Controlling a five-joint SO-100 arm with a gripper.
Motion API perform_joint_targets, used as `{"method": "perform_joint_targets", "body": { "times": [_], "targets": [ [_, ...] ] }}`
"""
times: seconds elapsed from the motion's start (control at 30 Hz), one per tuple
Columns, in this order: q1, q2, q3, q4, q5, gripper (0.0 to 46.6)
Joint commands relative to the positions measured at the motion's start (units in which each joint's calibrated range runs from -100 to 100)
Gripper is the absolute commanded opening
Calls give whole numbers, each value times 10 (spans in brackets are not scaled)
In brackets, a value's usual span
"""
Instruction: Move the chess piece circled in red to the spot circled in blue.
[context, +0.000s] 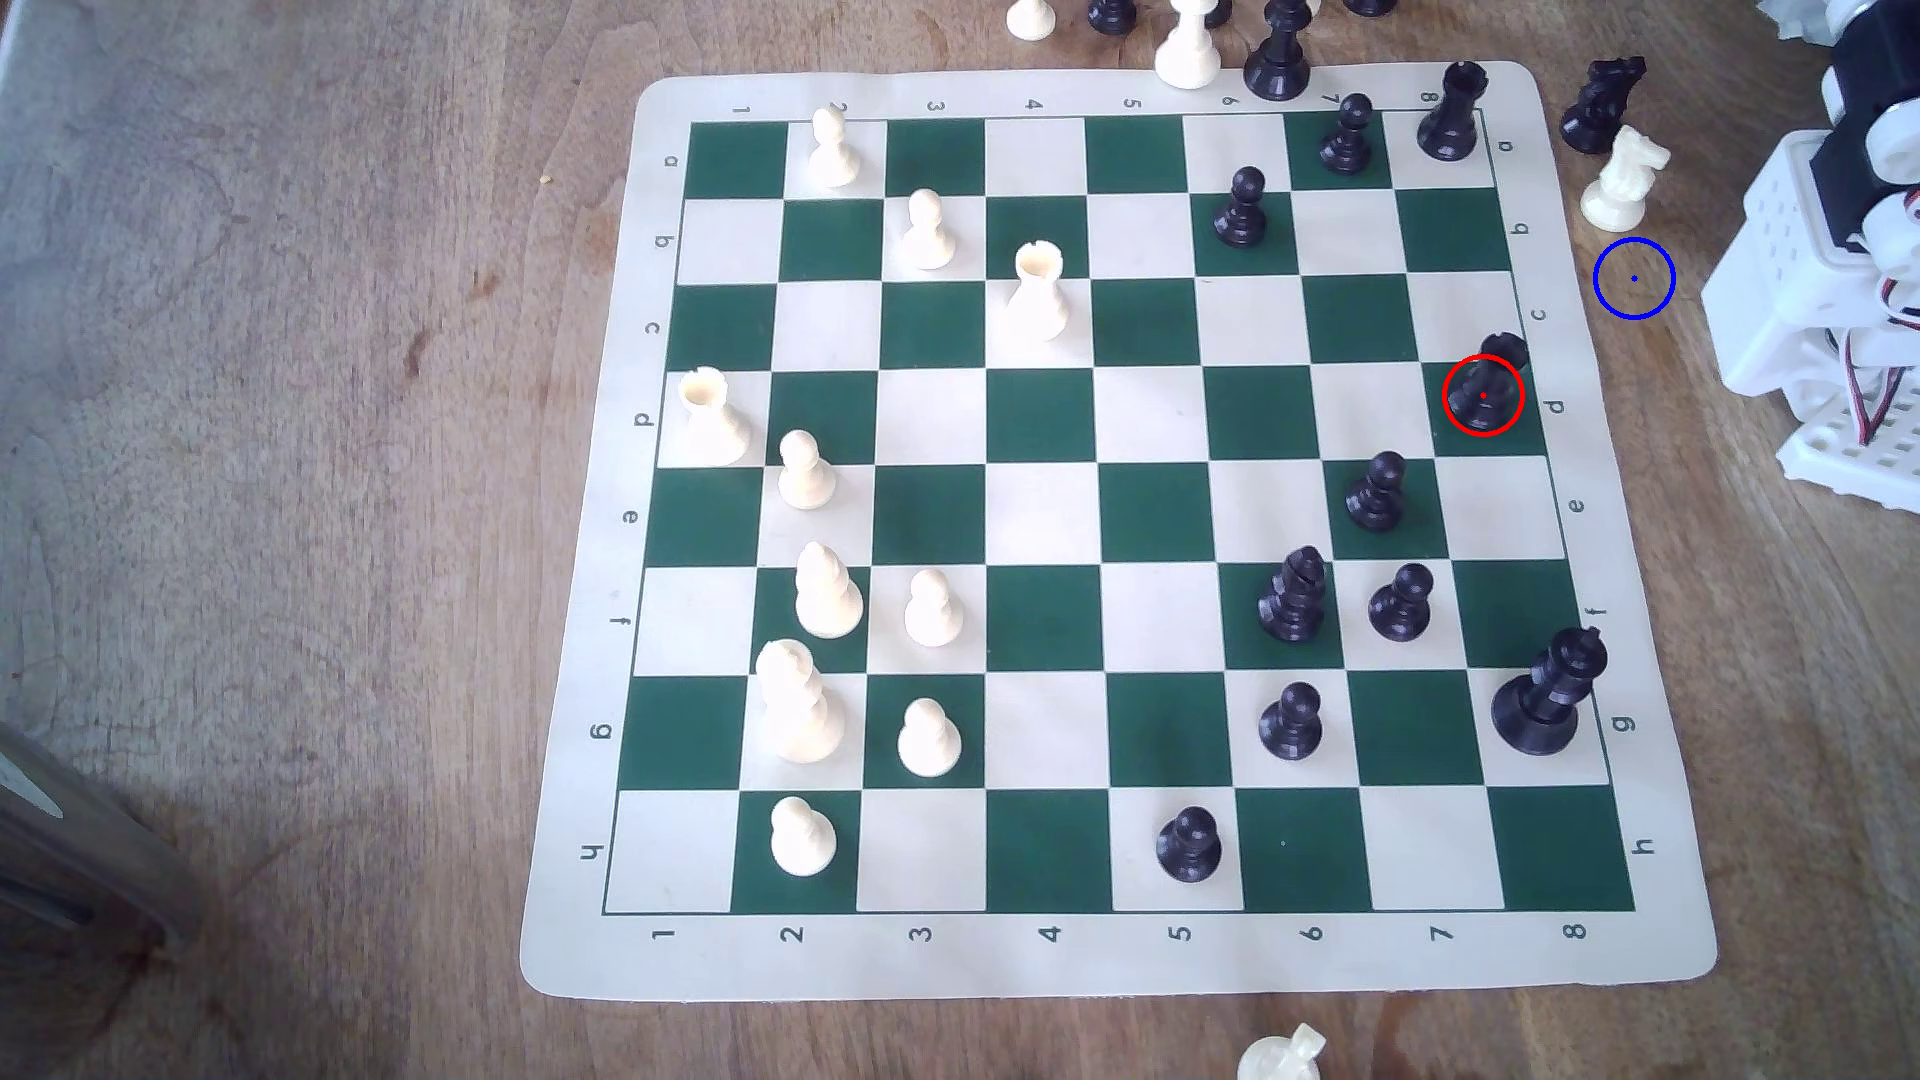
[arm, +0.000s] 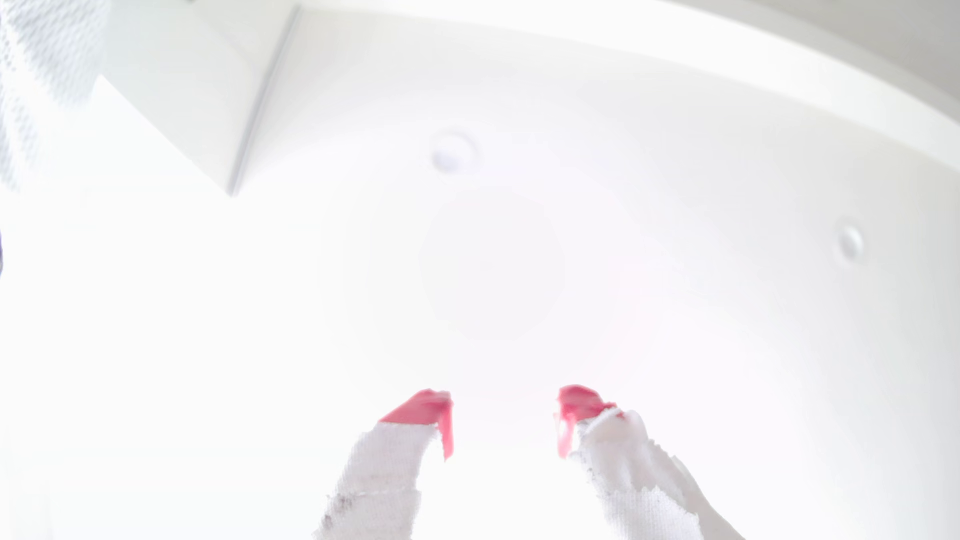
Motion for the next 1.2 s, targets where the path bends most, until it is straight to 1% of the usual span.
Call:
{"method": "perform_joint_targets", "body": {
  "times": [0.0,0.73,0.77,0.8,0.83,0.87,0.9,0.93,0.97,1.0,1.03,1.07,1.1,1.17],
  "targets": [
    [-1,3,9,-12,1,109],
    [-1,3,9,-12,1,113],
    [-1,2,9,15,0,148],
    [1,2,9,98,2,201],
    [-6,3,8,137,2,237],
    [-23,3,8,195,2,241],
    [-27,2,8,308,2,207],
    [-27,2,9,365,2,199],
    [-30,2,9,430,9,181],
    [-35,2,9,483,44,145],
    [-34,2,9,538,70,118],
    [-30,2,9,581,82,111],
    [-29,2,9,667,82,103],
    [-29,2,8,733,78,86]
  ]
}}
